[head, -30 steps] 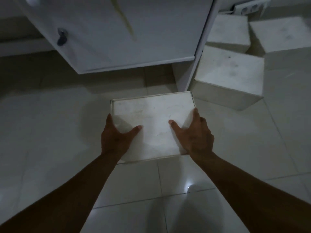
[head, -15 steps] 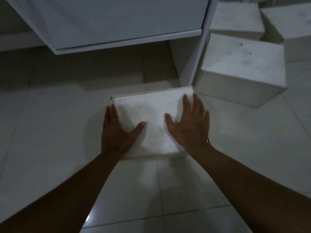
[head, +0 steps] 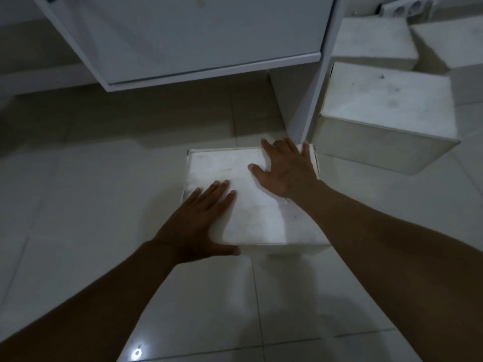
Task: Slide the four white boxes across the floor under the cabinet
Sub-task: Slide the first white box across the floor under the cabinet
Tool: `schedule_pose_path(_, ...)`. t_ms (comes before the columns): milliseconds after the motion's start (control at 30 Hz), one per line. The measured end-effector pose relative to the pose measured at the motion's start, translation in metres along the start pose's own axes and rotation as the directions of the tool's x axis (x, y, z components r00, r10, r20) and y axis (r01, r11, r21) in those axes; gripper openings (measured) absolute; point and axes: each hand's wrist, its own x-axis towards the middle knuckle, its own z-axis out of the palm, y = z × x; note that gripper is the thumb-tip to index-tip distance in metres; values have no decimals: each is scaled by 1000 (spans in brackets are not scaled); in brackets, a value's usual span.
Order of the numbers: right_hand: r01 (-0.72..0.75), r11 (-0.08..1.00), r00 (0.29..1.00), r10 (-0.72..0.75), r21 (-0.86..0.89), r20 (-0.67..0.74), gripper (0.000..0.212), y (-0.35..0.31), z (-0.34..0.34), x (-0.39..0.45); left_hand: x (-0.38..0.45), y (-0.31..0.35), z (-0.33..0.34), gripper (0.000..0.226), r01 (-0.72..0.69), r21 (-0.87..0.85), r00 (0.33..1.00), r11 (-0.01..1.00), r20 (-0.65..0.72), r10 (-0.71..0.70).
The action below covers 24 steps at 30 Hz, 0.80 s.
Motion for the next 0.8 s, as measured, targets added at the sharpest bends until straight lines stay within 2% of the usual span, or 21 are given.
schedule_pose_path(100, -82, 996, 996, 81, -45, -25, 82, 5, -1, -10, 2, -15, -10, 110, -3, 56, 1000, 998, 10, 2)
schedule_pose_path(167, -165, 984, 985, 162, -60, -52, 86, 10, -1, -17, 4, -22, -18, 104, 63, 74, 997, 995, -49, -60)
schedule_pose_path(233, -250, 966, 966, 246, -59, -78, 90, 13, -1, -22, 7, -23, -20, 99, 217, 23, 970, 976, -117, -213)
schedule_pose_path(267, -288, 956, 955, 283, -49, -89, 90, 13, -1, -24, 9, -19, -19, 98, 326, -48, 934, 944, -138, -330)
schedule_pose_path(333, -345, 938, 934, 341, -17, -109, 91, 10, 0, -28, 16, -6, -17, 90, 523, -266, 805, 810, -159, -572)
schedule_pose_path(400, -380, 925, 917, 377, -6, -129, 91, 6, 3, -33, 25, 8, -14, 76, 613, -476, 670, 631, -110, -734)
schedule_pose_path(500, -425, 905, 896, 421, -2, -145, 91, 1, 5, -39, 40, 27, -9, 62, 586, -709, 563, 392, 8, -827)
schedule_pose_path(567, -449, 894, 884, 445, 5, -145, 91, -1, 5, -43, 48, 35, -7, 68, 554, -773, 526, 309, 38, -849)
schedule_pose_path(667, -481, 876, 870, 481, 23, -107, 92, -2, 5, -53, 57, 37, -6, 84, 570, -761, 539, 309, 62, -840)
schedule_pose_path(767, -486, 873, 867, 489, 54, -96, 91, 3, 1, -64, 71, 29, -15, 85, 494, -828, 612, 266, 114, -782)
schedule_pose_path(800, -440, 896, 885, 443, 55, -141, 89, 7, -1, -69, 76, 25, -19, 86, 463, -846, 649, 264, 120, -752)
